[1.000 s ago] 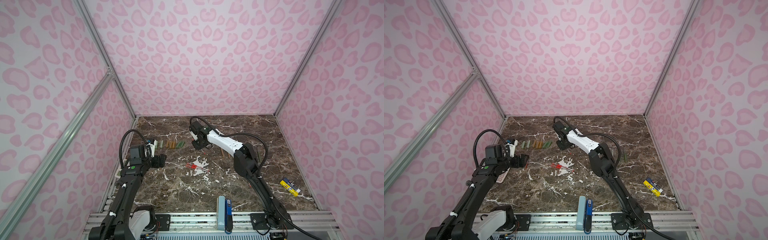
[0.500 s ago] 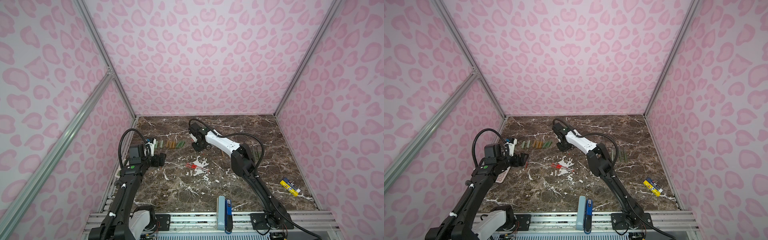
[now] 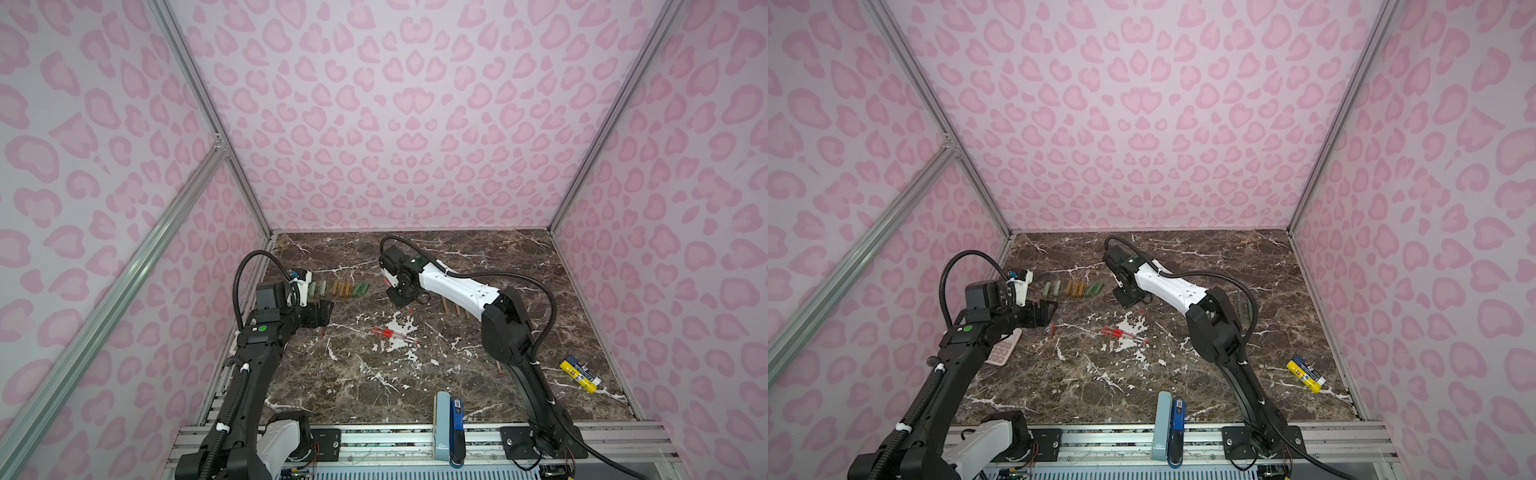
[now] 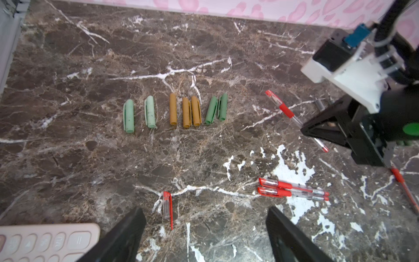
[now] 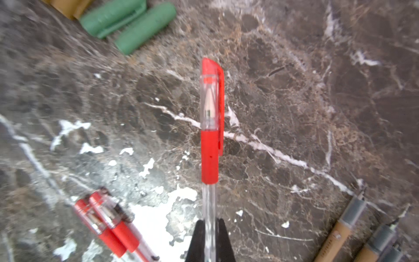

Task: Remove pen caps from pens
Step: Pick up the pen from the top-center of the table, then open the pen cap on the pen.

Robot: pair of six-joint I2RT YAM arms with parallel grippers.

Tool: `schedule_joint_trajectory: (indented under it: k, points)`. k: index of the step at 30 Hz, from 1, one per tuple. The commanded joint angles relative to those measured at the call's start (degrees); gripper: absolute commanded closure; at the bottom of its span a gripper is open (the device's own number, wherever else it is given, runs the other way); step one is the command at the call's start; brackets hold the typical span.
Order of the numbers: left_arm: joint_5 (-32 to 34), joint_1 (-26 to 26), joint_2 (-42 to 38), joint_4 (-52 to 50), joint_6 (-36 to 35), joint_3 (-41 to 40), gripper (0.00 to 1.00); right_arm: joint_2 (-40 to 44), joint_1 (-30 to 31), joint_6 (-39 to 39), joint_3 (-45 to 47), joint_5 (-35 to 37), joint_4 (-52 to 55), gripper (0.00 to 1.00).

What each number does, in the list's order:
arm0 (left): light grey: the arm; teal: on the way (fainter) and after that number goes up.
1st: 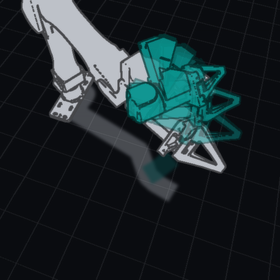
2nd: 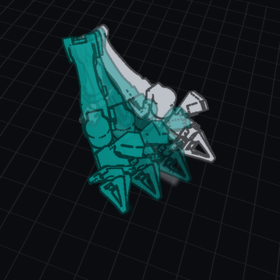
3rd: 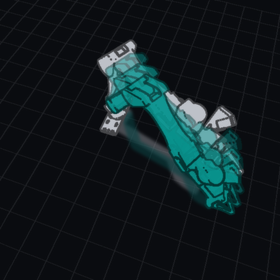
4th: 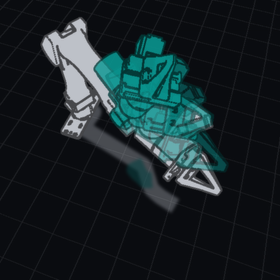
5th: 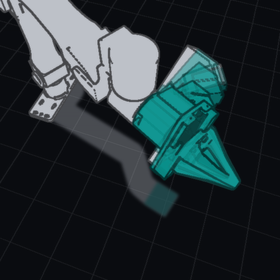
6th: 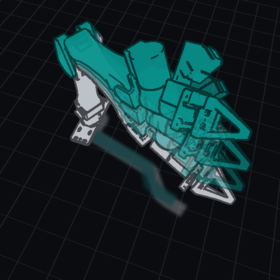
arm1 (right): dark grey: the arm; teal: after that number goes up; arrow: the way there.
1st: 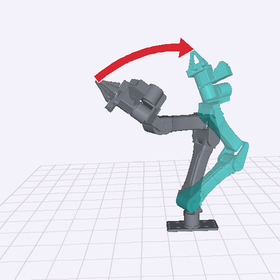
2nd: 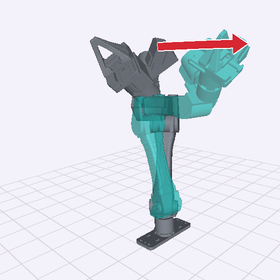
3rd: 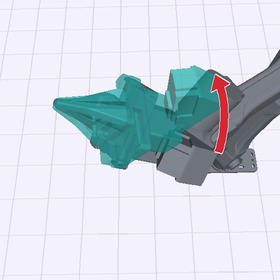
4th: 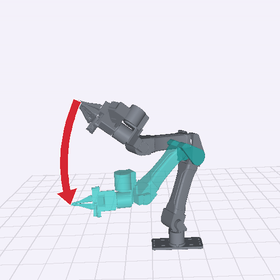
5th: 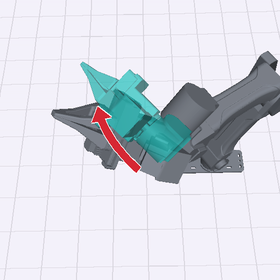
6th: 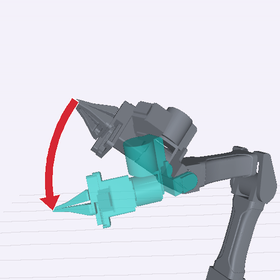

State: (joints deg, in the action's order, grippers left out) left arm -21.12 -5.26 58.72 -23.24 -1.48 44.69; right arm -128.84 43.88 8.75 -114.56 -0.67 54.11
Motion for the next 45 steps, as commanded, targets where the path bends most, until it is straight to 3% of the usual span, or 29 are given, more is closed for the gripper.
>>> schedule_joint_trajectory:
  k: [1, 7, 12, 16, 20, 25, 36, 41, 45]
  points:
    - [-0.21, -0.02, 0.47, -0.41, 3.22, 2.83, 0.1, 4.7, 0.14, 5.02, 6.25, -2.82, -8.33, 1.0]
    - [-1.7, 0.0, 3.1, -2.85, 7.93, 11.23, 0.08, 15.07, 2.79, 9.88, 17.4, -5.77, -20.05, 1.0]
    - [-9.57, 0.04, 6.04, 0.21, 15.79, 13.97, 0.08, 20.16, 5.82, 14.43, 23.3, -6.78, -28.3, 1.0]
    - [-17.39, 0.0, 7.22, 4.4, 17.46, 11.21, 0.09, 22.13, 9.08, 15.85, 26.56, -6.72, -34.99, 1.0]
    - [-26.05, 0.11, 7.36, 9.14, 18.87, 7.66, 0.12, 21.31, 10.79, 16.89, 24.94, -6.75, -34.64, 1.0]
    - [-28.31, 0.42, 8.7, 13.06, 21.16, 5.18, 0.17, 19.94, 12.37, 17.03, 24.03, -8.05, -36.89, 1.0]
    - [-28.81, 0.51, 11.15, 12.79, 21.44, 6.86, 0.49, 16.82, 14.65, 16.62, 19.35, -9.83, -34.69, 1.0]
    - [-28.03, 0.49, 11.11, 13.76, 21.7, 5.67, 0.77, 16.58, 14.99, 16.37, 19.32, -9.65, -35.06, 1.0]
    - [-28.01, 0.51, 10.5, 14.72, 21.73, 4.77, 0.8, 17.24, 15.34, 16.03, 19.82, -9.64, -35.92, 1.0]
